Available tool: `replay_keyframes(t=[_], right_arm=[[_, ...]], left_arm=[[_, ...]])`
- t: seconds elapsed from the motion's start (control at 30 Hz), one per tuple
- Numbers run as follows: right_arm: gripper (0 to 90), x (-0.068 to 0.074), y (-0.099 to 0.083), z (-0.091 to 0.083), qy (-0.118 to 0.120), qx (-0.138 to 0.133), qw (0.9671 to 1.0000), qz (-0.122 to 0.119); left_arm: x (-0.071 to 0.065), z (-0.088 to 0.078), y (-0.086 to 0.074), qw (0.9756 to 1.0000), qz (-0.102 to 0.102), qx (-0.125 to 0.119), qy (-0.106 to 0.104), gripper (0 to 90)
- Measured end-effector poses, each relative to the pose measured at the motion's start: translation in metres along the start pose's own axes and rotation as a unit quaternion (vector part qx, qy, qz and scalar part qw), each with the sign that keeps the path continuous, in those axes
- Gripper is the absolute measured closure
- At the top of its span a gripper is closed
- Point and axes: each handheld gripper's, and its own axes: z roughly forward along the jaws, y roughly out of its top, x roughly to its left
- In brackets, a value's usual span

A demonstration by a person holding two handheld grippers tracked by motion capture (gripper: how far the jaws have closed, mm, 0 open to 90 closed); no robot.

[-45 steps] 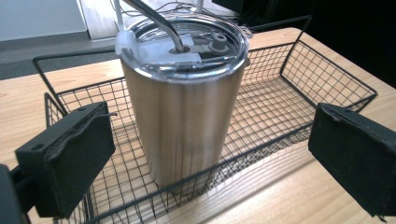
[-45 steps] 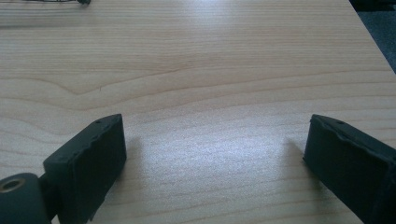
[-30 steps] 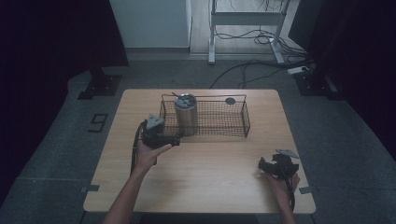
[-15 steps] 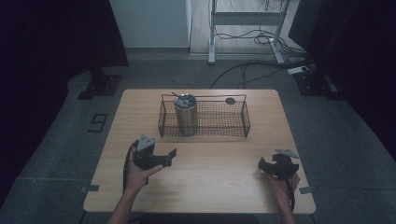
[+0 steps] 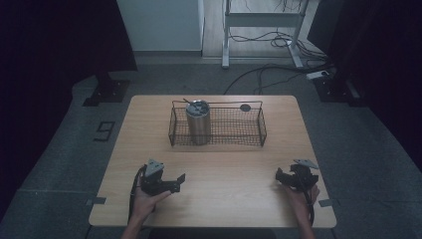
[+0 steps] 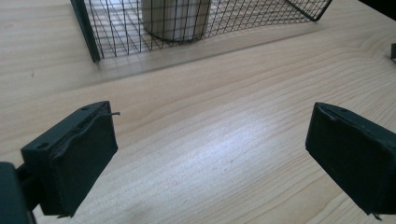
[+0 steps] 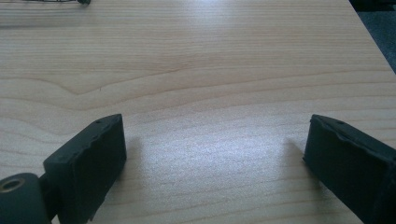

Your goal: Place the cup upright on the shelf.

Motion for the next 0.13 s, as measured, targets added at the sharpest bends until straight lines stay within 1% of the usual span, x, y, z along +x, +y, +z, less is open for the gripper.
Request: replay_keyframes(t=[0.07, 0.13], right_arm=[[5.4, 0.0, 0.0, 0.0, 0.0, 0.0, 1.0, 0.0], [5.4, 0.0, 0.0, 0.0, 0.0, 0.0, 1.0, 0.0]], left_arm=[[-0.0003, 0.0016, -0.0004, 0.9999, 0.003, 0.009, 0.005, 2.3], [-0.0007, 0.0015, 0.0, 1.0, 0.003, 0.005, 0.003, 2.5]])
